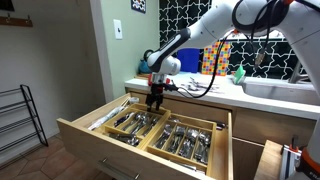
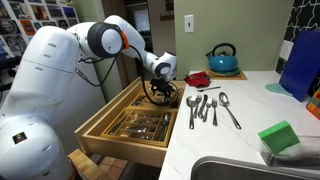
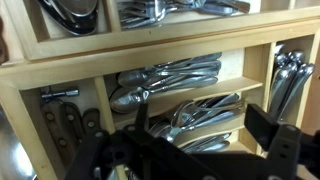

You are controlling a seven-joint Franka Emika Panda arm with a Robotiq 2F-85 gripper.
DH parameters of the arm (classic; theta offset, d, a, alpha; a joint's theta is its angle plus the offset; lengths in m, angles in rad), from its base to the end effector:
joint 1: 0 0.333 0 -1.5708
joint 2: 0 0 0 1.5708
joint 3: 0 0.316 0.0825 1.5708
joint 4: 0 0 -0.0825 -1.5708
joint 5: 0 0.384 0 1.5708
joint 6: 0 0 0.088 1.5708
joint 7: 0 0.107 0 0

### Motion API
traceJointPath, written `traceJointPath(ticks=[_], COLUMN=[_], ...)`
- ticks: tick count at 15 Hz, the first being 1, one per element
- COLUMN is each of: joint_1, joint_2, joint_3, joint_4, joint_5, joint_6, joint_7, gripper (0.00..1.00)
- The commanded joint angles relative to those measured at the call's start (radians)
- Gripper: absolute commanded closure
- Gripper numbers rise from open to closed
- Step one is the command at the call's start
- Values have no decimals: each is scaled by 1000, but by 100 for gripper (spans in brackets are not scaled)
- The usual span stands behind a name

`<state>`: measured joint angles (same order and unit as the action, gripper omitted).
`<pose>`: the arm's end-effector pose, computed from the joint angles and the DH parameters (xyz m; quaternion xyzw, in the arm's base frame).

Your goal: Remove one silver spoon from the left side of the open drawer and put it on the counter

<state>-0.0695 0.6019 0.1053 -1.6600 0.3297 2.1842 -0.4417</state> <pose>0.6759 0.0283 0.2562 -0.9780 -0.1276 0.0054 0.1647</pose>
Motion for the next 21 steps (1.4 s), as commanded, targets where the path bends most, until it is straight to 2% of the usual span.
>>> traceJointPath(ticks=[1, 2, 5, 7, 8, 12, 13, 14, 15, 16, 17, 18, 21], joint_1=[-15, -14, -11, -9, -8, -6, -6, -5, -3, -2, -1, 1, 5], joint_2=[61, 73, 110, 128, 136, 169, 177, 183, 189, 195, 199, 202, 208], joint_3=[28, 29, 34, 34, 35, 35, 36, 35, 35, 34, 33, 32, 30], joint_4=[61, 73, 112, 132, 141, 180, 187, 193, 200, 204, 206, 208, 209], joint_5=[21, 18, 12, 8, 7, 0, 0, -2, -4, -7, -10, -13, -21], joint_6=[32, 34, 37, 41, 41, 33, 31, 30, 27, 24, 22, 20, 13], joint_7=[48, 60, 96, 117, 126, 156, 161, 166, 174, 180, 183, 189, 201], gripper=[13, 5, 18, 31, 27, 31, 43, 45, 53, 53, 48, 51, 47])
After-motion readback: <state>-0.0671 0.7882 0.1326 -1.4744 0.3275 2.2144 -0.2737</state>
